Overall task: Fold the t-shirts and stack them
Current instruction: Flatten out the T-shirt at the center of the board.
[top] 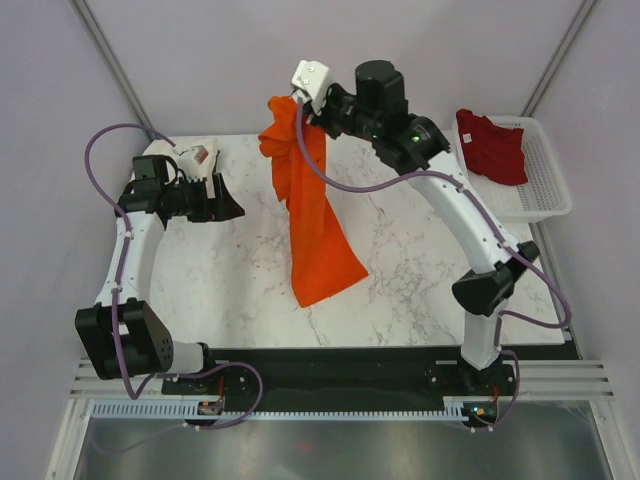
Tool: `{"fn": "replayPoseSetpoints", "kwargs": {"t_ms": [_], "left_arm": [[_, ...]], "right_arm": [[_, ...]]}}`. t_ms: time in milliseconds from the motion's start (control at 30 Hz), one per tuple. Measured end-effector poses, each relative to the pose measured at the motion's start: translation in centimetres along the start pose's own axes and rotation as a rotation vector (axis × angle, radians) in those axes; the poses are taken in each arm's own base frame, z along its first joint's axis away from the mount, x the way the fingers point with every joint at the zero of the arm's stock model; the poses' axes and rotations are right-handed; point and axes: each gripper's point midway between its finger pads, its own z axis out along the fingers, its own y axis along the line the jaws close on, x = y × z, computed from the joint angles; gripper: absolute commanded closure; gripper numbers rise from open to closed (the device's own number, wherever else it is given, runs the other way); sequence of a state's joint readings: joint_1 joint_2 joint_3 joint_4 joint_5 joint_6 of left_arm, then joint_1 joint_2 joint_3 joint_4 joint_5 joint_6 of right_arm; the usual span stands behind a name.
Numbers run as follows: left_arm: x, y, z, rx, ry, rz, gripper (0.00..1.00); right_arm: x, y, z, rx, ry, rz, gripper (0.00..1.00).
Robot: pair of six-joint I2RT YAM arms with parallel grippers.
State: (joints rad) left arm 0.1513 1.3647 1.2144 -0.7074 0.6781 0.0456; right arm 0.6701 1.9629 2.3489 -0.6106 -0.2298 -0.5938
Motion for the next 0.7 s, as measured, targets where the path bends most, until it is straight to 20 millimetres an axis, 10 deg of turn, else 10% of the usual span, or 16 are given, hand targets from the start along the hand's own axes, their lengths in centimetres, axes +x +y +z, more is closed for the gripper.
{"fn": "replayPoseSetpoints", "kwargs": {"t_ms": [133,267,433,567,700], "left_arm": [[-0.5,-0.1,0.0,0.004,-0.007,0.005,0.12],[-1.0,0.2,0.4,0.013,-0.006,0.003,0.13],[-0.5,0.3,1.2,0.037,0.018,-0.018,0.14],[0.0,0.8,2.0,0.046,0.044,-0.039,0.14],[0.6,1.1,2.8,0.062,0.072,-0.062,0.15]], "right_arm": [[-4.7,-3.1,-6.0,0.115,-0.101,-0.027,0.79],[-3.4,-4.9,-11.5,0.199,-0.086,-0.025,0.66],[10.0,-3.4,-15.7,0.248,0.208,0.028,0.37],[23.1,2.5,-16.4,0.14,0.52,0.101,0.28],[26.4,5.5,-16.3,0.043,0.603,0.17,0.25]]}}
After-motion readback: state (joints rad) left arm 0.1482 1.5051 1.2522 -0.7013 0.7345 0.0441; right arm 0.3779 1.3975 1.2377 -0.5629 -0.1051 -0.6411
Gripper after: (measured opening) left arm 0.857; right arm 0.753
